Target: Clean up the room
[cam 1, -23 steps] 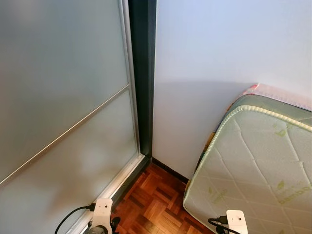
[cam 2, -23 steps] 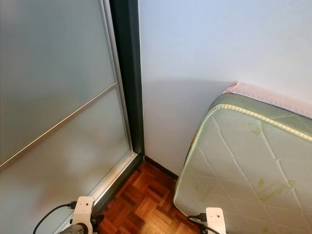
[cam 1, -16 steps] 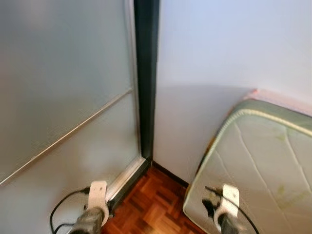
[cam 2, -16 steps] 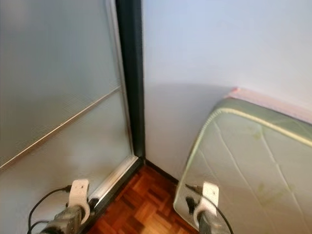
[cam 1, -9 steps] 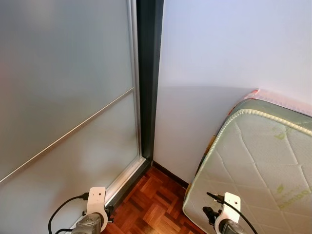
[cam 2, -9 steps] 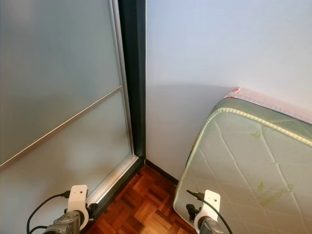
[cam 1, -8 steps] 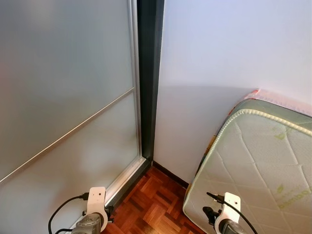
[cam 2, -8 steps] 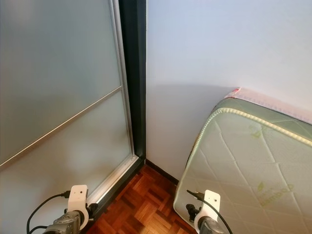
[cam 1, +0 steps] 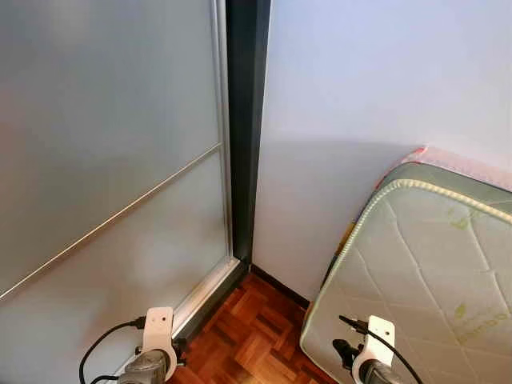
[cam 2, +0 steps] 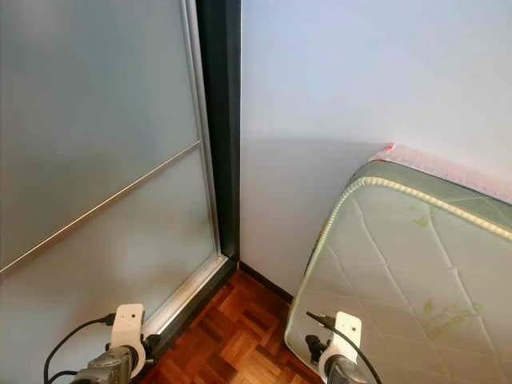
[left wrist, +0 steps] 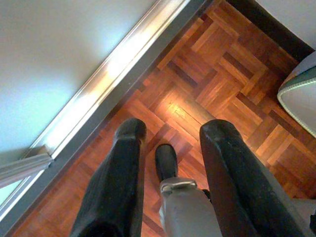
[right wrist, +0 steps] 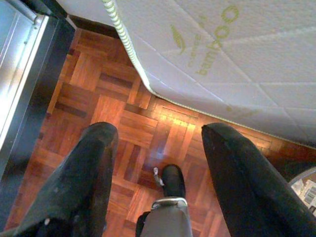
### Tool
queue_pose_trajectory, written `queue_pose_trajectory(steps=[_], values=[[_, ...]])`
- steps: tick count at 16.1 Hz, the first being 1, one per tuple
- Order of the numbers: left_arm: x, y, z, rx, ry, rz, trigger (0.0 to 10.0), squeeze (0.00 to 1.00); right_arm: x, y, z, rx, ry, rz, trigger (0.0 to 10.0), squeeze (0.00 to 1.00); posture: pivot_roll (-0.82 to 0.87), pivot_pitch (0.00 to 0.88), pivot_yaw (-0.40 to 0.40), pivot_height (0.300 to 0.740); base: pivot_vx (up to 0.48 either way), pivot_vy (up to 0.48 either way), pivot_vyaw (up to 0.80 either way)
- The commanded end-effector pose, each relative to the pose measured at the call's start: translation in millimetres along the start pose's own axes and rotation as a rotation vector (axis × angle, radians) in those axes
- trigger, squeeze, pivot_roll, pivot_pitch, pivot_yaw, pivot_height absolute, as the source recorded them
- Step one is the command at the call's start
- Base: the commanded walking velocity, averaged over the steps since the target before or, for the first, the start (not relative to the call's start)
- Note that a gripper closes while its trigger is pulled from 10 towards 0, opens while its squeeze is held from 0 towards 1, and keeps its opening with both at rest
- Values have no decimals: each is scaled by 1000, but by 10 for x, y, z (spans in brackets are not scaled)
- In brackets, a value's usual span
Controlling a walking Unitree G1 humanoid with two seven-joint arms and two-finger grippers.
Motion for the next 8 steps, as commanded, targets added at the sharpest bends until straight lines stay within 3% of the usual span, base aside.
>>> queue_pose_trajectory(steps=[1, 8], values=[[0, 0, -18, 13, 0, 3, 10000, 0, -16, -1, 18, -1, -5, 0, 10000, 0, 20, 0, -59, 740, 0, 0, 0], [-7, 0, -17, 11, -12, -3, 10000, 0, -20, 0, 13, 1, -6, 0, 10000, 0, 26, 0, -61, 740, 0, 0, 0]])
Point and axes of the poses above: a point about 5 cm out from each wrist's last joint towards the gripper, its own y axis pointing back from the gripper into the wrist, its own z axis along the axis of the wrist's last joint, x = y × z, the point moved 2 cm from there along -y, pointing out of the wrist towards the gripper, and after that the axes turned 14 degrees about y, right-handed, at the moved point
